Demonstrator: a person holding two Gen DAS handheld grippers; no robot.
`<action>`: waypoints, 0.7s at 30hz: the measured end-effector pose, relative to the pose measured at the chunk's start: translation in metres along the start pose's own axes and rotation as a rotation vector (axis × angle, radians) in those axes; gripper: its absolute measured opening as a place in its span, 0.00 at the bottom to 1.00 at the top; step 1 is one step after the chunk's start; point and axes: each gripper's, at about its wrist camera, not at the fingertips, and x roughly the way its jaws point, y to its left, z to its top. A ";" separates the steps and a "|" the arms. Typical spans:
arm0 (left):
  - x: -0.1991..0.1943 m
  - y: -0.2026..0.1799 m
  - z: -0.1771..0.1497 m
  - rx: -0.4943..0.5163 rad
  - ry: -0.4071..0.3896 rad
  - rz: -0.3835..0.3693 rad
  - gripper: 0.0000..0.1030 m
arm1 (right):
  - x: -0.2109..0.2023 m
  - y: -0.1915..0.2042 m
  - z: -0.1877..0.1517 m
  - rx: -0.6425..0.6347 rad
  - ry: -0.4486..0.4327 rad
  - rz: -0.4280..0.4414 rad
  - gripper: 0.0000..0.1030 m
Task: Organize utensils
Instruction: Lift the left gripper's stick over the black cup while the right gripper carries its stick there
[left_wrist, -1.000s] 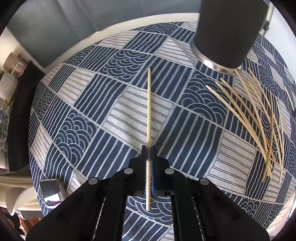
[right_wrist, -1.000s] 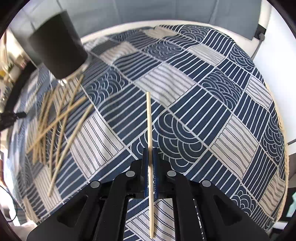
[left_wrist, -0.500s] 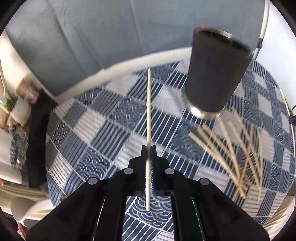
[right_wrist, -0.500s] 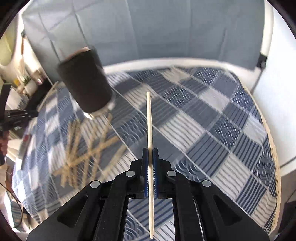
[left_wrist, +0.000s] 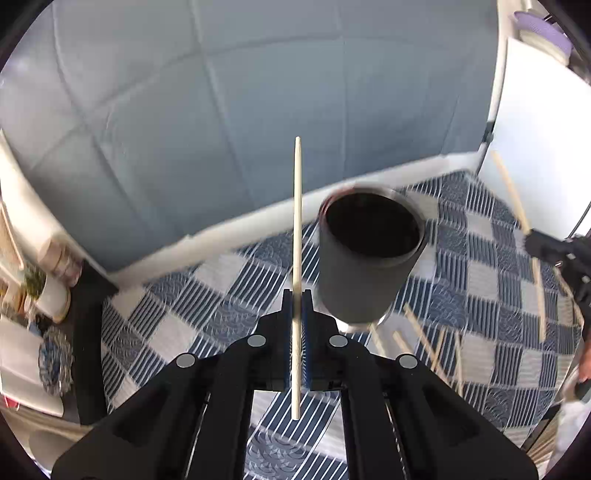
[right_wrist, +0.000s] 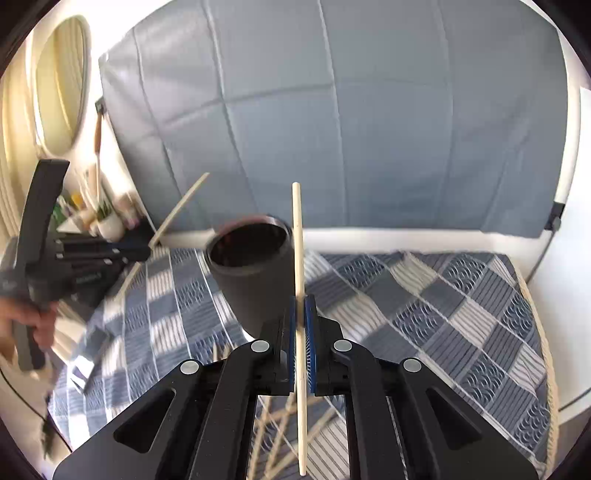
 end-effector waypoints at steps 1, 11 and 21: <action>-0.003 -0.001 0.006 -0.011 -0.023 -0.022 0.05 | 0.002 0.001 0.007 0.010 -0.022 0.015 0.05; 0.000 0.002 0.034 -0.102 -0.213 -0.190 0.05 | 0.020 0.000 0.039 0.079 -0.234 0.161 0.05; 0.025 0.016 0.027 -0.164 -0.533 -0.409 0.05 | 0.036 -0.004 0.053 0.091 -0.516 0.271 0.05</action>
